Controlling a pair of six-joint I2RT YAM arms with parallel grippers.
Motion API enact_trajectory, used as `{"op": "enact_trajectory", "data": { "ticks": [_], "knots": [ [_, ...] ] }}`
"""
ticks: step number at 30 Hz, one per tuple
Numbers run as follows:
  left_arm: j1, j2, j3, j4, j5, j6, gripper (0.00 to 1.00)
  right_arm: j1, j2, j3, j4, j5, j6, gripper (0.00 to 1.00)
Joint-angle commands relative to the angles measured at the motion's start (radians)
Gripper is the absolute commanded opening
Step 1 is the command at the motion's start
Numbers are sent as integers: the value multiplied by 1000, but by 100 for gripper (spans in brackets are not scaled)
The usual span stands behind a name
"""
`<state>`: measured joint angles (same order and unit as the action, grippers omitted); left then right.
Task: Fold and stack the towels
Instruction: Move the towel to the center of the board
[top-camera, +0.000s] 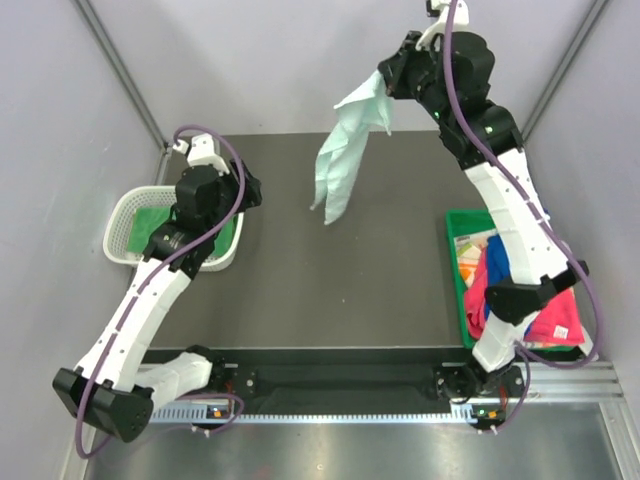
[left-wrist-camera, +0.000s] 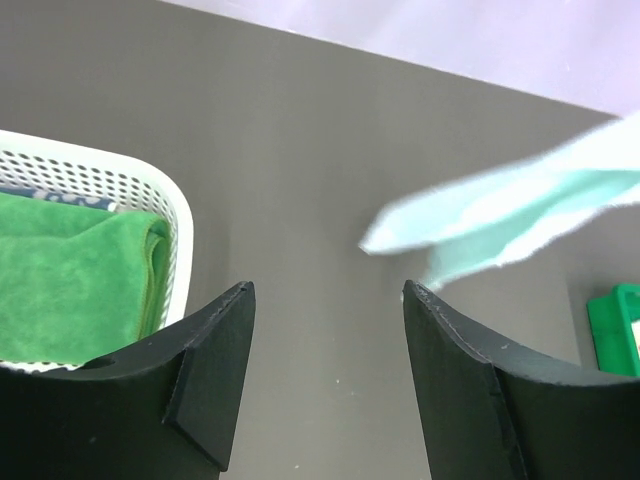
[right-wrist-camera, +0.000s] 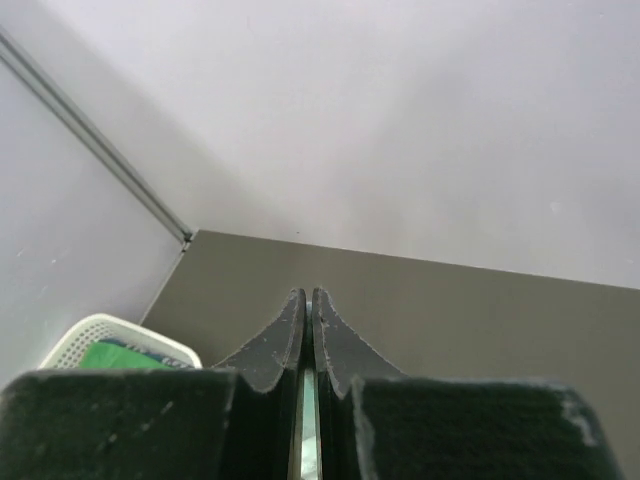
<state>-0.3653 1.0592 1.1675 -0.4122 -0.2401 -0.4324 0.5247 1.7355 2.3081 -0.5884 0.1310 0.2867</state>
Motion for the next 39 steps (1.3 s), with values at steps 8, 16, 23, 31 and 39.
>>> {"op": "enact_trajectory", "data": {
  "ticks": [8,16,23,31,39],
  "knots": [
    [8,-30,-37,39,31,-19,66,84,-174,-472,243,-115,-3,0],
    [8,24,-192,142,102,-107,66,392,-531,-1409,447,-45,222,0],
    [-13,226,-296,298,183,-244,66,791,-629,-1627,431,185,404,0],
    [-54,612,-68,342,145,-259,66,712,-643,-1485,228,392,327,48],
    [-61,830,99,328,189,-247,63,175,-445,-1363,384,187,131,52]
  ]
}}
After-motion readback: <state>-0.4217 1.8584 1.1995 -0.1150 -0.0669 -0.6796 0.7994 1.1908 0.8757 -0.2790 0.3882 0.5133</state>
